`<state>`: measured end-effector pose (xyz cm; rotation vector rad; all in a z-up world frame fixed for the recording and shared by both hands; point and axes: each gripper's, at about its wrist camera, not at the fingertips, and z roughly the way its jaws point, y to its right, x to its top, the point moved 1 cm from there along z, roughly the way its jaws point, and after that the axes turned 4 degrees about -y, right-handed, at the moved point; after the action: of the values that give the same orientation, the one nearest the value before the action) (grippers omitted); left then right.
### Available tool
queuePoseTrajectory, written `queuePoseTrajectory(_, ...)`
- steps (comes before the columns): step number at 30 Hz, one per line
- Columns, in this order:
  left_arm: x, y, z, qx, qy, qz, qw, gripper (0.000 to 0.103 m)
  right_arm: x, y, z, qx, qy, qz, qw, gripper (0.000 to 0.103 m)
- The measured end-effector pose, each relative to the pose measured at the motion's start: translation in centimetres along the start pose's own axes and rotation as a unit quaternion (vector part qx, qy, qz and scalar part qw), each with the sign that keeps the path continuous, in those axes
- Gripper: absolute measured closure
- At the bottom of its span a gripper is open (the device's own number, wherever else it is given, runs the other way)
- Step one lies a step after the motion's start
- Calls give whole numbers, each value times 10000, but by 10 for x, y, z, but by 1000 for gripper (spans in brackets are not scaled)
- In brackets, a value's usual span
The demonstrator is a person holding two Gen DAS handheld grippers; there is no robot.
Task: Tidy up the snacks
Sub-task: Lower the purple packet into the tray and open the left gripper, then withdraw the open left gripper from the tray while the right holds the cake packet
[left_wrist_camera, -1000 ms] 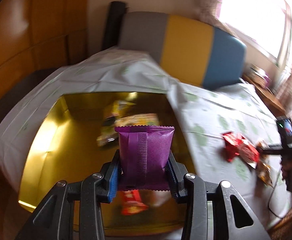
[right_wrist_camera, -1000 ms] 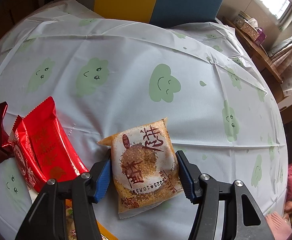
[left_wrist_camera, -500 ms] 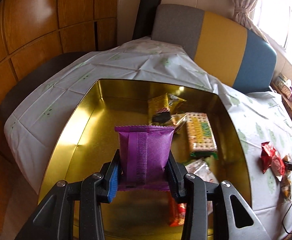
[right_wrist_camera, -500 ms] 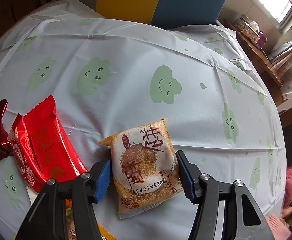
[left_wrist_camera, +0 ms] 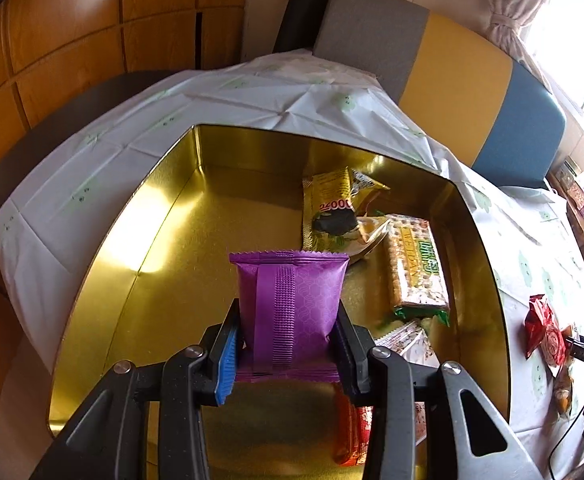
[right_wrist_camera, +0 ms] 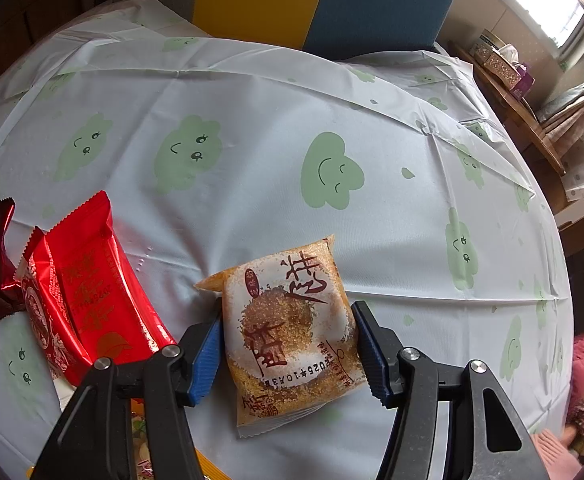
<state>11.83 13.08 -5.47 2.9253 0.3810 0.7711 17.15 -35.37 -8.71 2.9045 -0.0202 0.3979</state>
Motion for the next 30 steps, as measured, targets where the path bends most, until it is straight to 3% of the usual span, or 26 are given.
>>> queuePoseTrajectory(8,-4,-10,15,-35,-345,-285,9990,62,0,0,0,-1,0,-4,10000,42)
queuePoseTrajectory(16,-11,-10,17,-50,-434,-332,9985,60,0,-1,0,-24,13,-37,10000,42)
queuePoseTrajectory(30,-22,-8,7,-209,-311,-167,9992,53,0,-2,-1,-49,27,-27,10000,42)
